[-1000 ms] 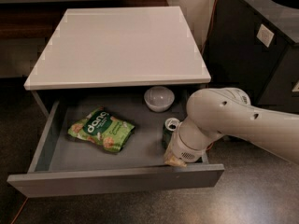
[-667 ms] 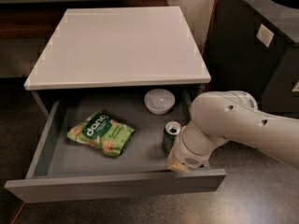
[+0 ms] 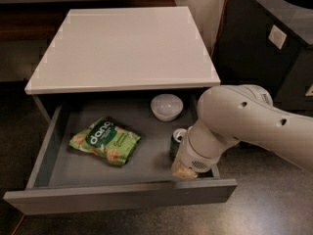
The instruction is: Pick green rice chip bag from top drawer and place on counter
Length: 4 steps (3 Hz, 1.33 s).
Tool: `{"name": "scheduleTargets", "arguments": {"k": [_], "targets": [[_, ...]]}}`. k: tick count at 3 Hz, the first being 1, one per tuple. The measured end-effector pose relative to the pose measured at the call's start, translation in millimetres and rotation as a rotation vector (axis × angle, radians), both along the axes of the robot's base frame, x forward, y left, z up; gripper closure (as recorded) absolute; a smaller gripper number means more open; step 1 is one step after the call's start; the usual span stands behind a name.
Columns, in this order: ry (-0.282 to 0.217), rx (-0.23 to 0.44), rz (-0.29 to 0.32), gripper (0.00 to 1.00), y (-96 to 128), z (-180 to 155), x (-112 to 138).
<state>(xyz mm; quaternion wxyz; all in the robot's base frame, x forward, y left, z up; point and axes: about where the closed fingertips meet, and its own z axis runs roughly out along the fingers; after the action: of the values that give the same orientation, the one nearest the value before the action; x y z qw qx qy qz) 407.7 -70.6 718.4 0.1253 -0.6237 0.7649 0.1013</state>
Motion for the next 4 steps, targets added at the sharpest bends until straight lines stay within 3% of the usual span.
{"name": "scheduleTargets", "arguments": {"k": [1,2,4], "targets": [[0.003,0.005,0.022,1.0,16.1,13.4,10.3],[0.014,0.015,0.053,0.88,54.4,30.6,35.1],[0.064,0.017,0.053,0.42,136.8,40.5,73.7]]}}
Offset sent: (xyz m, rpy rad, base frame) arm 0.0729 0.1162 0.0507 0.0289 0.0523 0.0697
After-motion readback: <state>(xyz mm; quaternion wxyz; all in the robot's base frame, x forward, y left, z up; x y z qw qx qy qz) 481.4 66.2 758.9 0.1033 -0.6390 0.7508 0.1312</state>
